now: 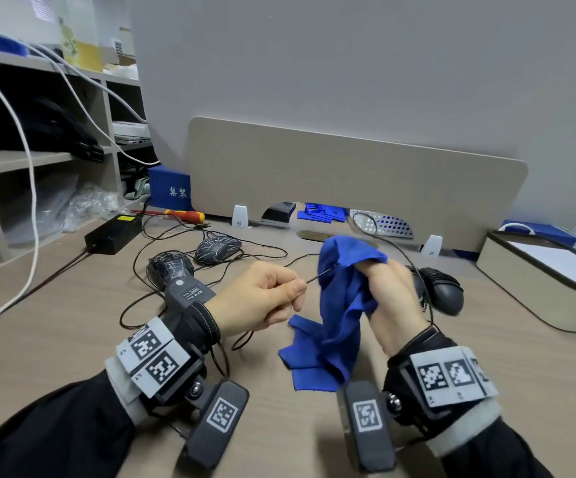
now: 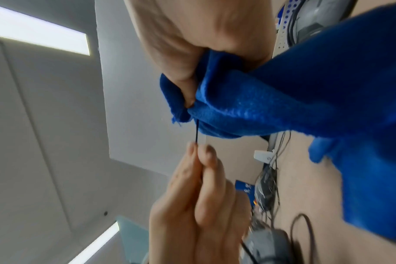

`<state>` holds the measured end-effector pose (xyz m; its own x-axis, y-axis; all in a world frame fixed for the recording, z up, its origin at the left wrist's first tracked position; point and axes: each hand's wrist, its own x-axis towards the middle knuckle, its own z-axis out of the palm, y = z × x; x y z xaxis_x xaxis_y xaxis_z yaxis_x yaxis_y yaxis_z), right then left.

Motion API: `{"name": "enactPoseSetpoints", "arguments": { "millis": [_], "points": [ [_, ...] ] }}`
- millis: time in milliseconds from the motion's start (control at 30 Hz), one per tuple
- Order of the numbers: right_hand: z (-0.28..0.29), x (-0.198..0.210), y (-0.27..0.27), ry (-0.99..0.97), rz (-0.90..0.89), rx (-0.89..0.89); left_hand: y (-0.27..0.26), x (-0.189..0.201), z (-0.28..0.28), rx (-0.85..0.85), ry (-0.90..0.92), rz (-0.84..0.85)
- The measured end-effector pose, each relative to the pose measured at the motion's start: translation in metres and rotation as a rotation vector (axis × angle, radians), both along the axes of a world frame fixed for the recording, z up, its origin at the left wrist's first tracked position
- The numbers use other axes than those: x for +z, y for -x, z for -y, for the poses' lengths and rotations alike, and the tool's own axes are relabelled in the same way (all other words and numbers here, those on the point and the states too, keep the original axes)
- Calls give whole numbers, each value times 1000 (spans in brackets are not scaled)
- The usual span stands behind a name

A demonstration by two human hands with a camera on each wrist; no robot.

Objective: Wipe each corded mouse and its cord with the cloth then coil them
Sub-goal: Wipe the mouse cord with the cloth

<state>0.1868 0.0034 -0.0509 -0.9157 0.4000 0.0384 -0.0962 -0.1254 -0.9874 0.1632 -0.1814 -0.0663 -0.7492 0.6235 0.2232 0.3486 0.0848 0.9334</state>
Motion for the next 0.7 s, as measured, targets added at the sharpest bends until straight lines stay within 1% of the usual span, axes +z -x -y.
{"name": "enactPoseSetpoints", "arguments": {
  "millis": [100, 167, 233, 333, 367, 433, 500, 567, 633, 700],
  "points": [
    [-13, 5, 4, 145, -8, -105, 4, -5, 2, -47, 82, 5],
    [-12, 3, 9, 113, 87, -103, 9, -11, 4, -68, 124, 82],
    [-5, -3, 11, 104, 121, -78, 12, -11, 3, -31, 138, 137],
    [6, -7, 7, 115, 89, -44, 11, -9, -2, 99, 109, 101],
    [10, -8, 8, 96, 100, -35, 10, -9, -3, 111, 94, 100],
    [19, -6, 9, 21, 189, -45, 8, -9, -6, 81, 89, 90],
    [21, -6, 10, 14, 238, -45, 4, -9, -7, 14, 116, 109],
    [24, -8, 3, 42, 158, -46, 3, -9, -8, -35, 166, 128],
    [25, -9, -6, 50, 70, -46, 2, -9, -8, -15, 215, 96],
    [26, -10, -6, 66, 58, -36, 4, -11, -7, 16, 194, 44]
  ]
}}
